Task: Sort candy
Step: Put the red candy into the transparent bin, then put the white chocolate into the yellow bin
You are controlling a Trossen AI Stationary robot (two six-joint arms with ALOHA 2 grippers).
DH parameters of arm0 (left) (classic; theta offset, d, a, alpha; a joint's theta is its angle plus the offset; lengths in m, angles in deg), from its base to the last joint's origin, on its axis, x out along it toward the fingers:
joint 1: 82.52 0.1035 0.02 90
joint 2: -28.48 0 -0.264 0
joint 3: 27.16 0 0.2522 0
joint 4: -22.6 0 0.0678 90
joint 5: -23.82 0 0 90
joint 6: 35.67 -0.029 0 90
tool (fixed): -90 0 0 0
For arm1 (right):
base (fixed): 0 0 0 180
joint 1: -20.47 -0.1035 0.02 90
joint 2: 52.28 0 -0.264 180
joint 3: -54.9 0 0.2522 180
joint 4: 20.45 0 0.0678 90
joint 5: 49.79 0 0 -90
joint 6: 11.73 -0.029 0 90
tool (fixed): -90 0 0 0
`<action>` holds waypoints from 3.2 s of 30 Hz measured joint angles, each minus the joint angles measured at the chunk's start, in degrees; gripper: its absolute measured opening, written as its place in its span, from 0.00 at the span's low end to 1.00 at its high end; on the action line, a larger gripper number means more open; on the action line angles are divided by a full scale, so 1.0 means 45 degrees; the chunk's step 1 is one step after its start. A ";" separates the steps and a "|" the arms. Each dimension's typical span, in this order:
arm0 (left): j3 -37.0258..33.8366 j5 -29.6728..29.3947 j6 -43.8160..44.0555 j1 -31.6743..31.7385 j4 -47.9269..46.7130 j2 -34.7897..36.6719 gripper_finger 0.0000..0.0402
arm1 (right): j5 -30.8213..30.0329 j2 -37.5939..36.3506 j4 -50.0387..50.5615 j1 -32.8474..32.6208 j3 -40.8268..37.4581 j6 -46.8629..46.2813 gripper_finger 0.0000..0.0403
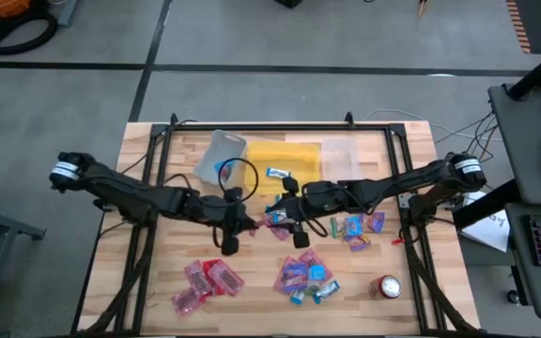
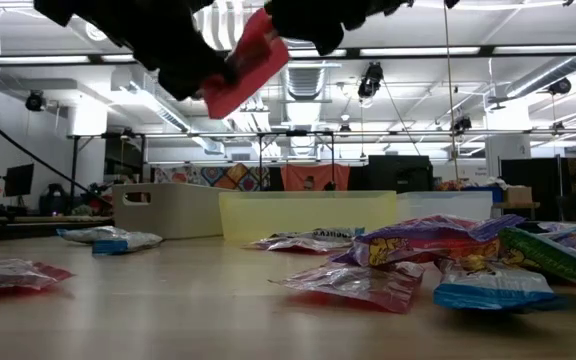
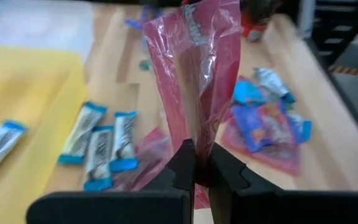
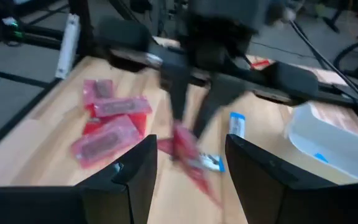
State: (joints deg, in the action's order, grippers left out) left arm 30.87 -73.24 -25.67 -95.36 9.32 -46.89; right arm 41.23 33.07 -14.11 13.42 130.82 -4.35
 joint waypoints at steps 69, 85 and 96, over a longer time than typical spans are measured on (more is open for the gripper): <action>0.0019 -0.1790 -0.0457 0.1953 -0.3768 0.4346 0.38 | -0.0656 -0.0022 1.4949 0.8607 0.2414 -0.0093 0.06; 0.0009 -0.1790 -0.0544 0.1953 -0.3836 0.4055 0.38 | -0.1229 -0.0027 1.4577 0.8696 0.2478 -0.0301 0.31; -0.0015 -0.1764 0.1561 0.1953 -0.4117 0.3339 0.38 | -0.0253 -0.0351 1.4586 0.7916 0.2863 -0.2198 0.29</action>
State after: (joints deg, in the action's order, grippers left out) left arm 30.80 -81.18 -18.64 -86.58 -9.20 -31.86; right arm 40.09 31.49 51.53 49.04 143.71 -14.24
